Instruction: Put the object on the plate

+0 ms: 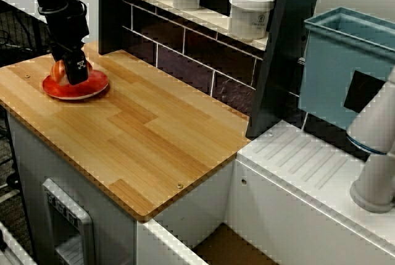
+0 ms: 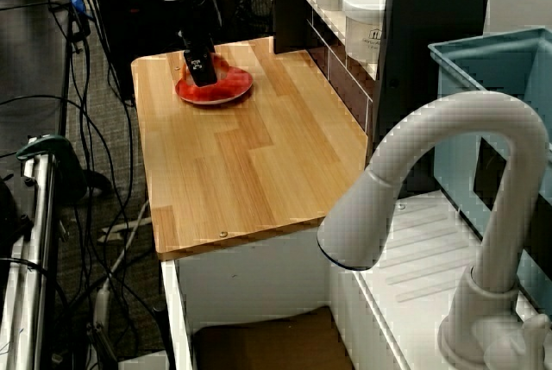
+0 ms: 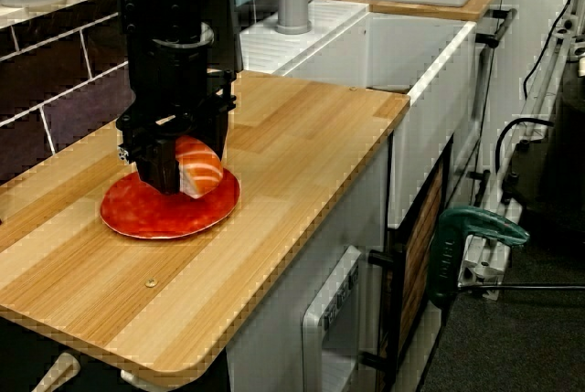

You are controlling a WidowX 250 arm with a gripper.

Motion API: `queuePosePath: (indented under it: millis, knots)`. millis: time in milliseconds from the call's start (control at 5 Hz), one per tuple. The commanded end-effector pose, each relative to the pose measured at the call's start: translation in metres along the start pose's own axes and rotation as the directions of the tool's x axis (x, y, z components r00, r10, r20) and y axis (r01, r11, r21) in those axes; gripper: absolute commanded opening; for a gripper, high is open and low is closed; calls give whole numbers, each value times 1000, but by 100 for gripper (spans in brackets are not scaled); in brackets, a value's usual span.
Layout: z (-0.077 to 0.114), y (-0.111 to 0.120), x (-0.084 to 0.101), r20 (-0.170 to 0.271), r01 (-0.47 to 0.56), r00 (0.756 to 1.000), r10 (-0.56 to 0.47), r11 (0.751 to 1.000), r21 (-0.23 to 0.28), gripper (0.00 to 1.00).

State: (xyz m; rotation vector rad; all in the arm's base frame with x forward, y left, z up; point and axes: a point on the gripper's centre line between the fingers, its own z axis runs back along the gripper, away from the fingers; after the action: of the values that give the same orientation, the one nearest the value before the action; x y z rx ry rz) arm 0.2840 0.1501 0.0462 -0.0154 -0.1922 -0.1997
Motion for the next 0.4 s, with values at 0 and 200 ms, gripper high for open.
queuePosePath:
  millis: [0, 200]
  knots:
    - [-11, 7, 7, -1, 2, 1000, -2, 998, 55, 43]
    - [-7, 5, 9, -6, -3, 1000, 3, 999, 50, 100]
